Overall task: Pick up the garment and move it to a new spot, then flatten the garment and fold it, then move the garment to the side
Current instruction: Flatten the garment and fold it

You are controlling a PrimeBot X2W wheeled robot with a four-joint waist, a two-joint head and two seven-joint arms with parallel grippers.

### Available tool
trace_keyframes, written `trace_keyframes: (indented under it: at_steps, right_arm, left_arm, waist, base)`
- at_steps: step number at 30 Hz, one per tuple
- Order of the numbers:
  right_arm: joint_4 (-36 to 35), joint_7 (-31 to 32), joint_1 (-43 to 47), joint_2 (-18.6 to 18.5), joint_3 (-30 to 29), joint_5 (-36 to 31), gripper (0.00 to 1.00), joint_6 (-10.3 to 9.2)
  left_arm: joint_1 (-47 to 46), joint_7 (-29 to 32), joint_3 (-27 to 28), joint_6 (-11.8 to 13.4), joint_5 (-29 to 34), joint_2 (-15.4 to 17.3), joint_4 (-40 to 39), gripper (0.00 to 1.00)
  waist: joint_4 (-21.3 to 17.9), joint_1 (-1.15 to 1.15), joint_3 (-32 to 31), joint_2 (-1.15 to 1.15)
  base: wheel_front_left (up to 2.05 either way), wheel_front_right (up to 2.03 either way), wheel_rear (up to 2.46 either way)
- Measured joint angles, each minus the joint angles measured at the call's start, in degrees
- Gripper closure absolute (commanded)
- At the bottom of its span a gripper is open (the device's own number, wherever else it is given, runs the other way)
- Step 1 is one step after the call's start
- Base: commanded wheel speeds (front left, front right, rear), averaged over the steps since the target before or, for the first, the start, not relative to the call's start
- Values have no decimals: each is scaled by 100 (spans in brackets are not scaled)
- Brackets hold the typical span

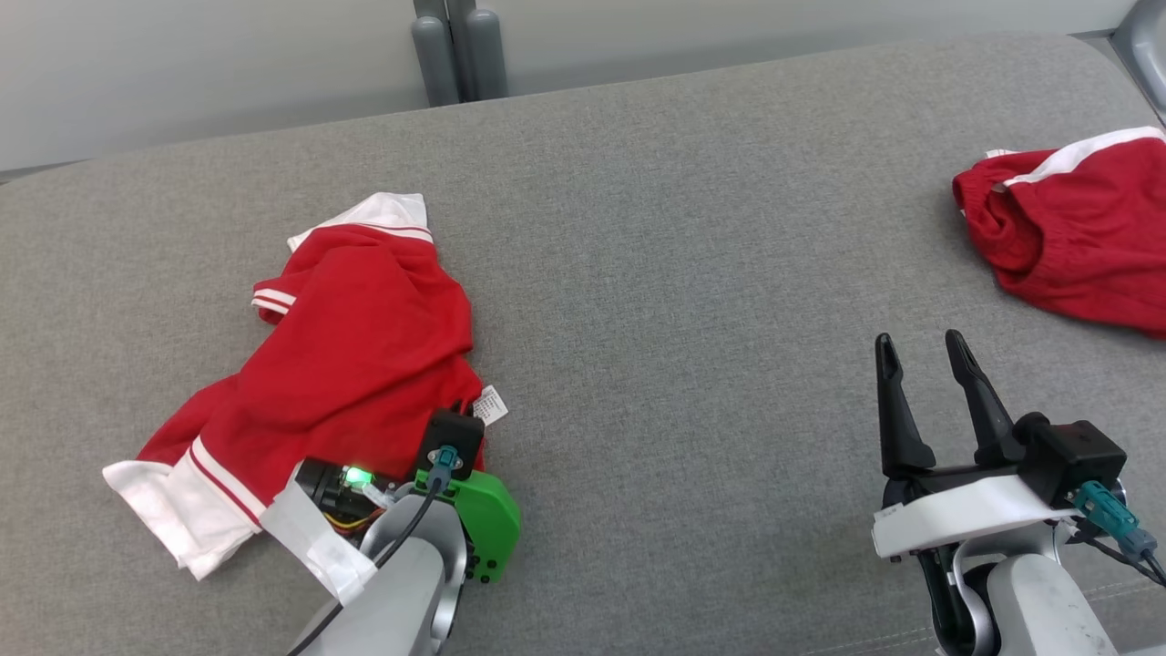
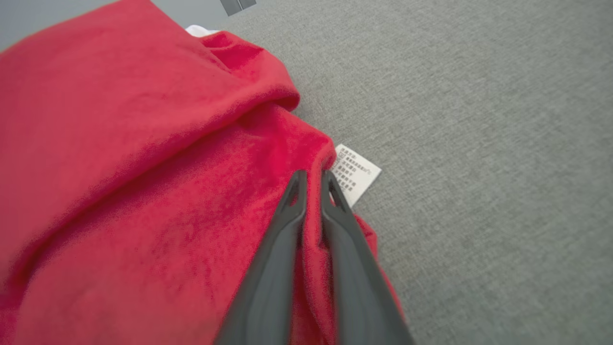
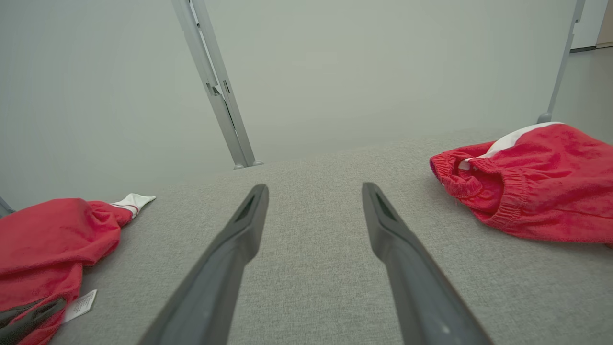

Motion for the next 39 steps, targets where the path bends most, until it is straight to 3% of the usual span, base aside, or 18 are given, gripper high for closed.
trace_keyframes:
  at_steps: [4, 8, 15, 21, 28, 36, 37, 38, 39]
  right_arm:
    - [1, 0, -3, 1, 11, 11, 0, 0]
    - [9, 0, -5, 1, 10, 12, 0, 0]
    - [-9, 0, -7, 1, -29, 12, 0, 0]
    - [-24, 0, -4, 0, -100, 11, 0, 0]
    - [-18, 1, -8, 2, -64, 15, 0, 0]
    - [34, 1, -44, 1, 36, 9, 0, 0]
    - [42, 0, -60, 2, 65, 9, 0, -1]
    - [52, 1, -82, 1, 98, 7, 0, 0]
    - [59, 0, -97, 1, 119, 3, 0, 0]
  left_arm:
    - [-133, -187, -57, -4, -12, 1, -24, 100]
    - [-300, -532, -271, -168, 29, 7, -297, 100]
    - [-619, -799, -611, -236, 114, 2, -1426, 100]
    - [-622, -829, -578, -177, 113, 18, -2338, 100]
    - [-152, -738, -101, -105, -431, 300, -1791, 100]
    - [-77, -757, 191, -155, -855, 280, -1028, 100]
    - [-76, -776, 187, -189, -870, 257, -958, 82]
    - [-74, -784, 186, -224, -909, 225, -891, 38]
    - [-72, -795, 187, -303, -1016, 188, -818, 1]
  waist:
    - [58, 0, -34, 0]
    - [78, 0, -61, 0]
    - [37, 0, -89, 0]
    - [51, 0, -73, 0]
    - [120, 0, -12, 0]
    - [189, 0, 45, 0]
    - [194, 0, 44, 0]
    - [198, 0, 42, 0]
    - [202, 0, 41, 0]
  base:
    - [0, 0, 0]
    - [0, 0, 0]
    - [0, 0, 0]
    - [0, 0, 0]
    - [0, 0, 0]
    - [0, 0, 0]
    - [0, 0, 0]
    - [0, 0, 0]
    - [0, 0, 0]
